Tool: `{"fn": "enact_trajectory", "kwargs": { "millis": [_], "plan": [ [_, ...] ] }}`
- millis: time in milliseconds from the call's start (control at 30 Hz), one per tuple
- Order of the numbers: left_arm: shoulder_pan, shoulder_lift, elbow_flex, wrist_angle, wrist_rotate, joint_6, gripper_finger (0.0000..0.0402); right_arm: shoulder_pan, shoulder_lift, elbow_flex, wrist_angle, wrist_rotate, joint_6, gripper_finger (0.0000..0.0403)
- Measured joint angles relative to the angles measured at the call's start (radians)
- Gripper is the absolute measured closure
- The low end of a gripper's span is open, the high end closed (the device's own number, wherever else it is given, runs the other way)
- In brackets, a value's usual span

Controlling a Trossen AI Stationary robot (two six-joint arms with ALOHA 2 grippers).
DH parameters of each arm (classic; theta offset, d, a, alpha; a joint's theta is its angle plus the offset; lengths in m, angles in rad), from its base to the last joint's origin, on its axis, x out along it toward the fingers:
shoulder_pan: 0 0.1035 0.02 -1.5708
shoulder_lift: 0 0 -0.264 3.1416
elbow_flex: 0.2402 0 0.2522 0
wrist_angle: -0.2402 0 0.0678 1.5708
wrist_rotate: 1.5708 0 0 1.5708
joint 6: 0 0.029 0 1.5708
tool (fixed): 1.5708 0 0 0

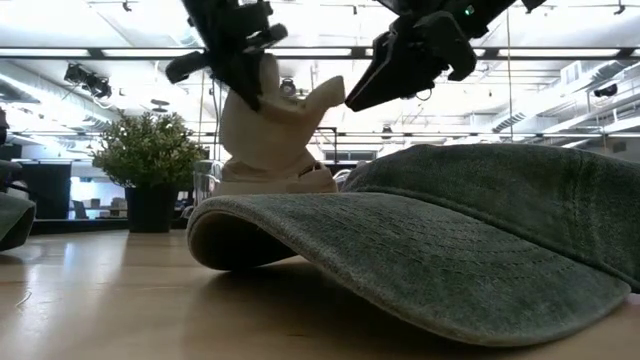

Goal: Pick & Place hat
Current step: Put the brown cap into the transparent bin

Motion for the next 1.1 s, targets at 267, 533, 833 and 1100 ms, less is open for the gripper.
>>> {"fn": "enact_trajectory", "kwargs": {
  "millis": [267,533,833,1100],
  "plan": [
    [0.049,-0.016,0.0,-0.042,0.089,0.163,0.0398,-0.002,0.0,0.0,-0.025,0.001,0.005,0.0234],
    [0.062,-0.042,0.0,-0.164,0.158,0.101,0.0398,-0.01,0.0,0.0,-0.023,0.001,0.025,0.0234],
    [0.12,-0.035,-0.161,0.072,0.223,0.17,0.0398,-0.01,0.0,0.0,-0.015,0.0,0.033,0.0234],
    [0.175,-0.035,-0.358,0.332,0.209,0.057,0.0369,-0.011,0.0,0.0,-0.013,0.0,0.026,0.0234]
  ]
}}
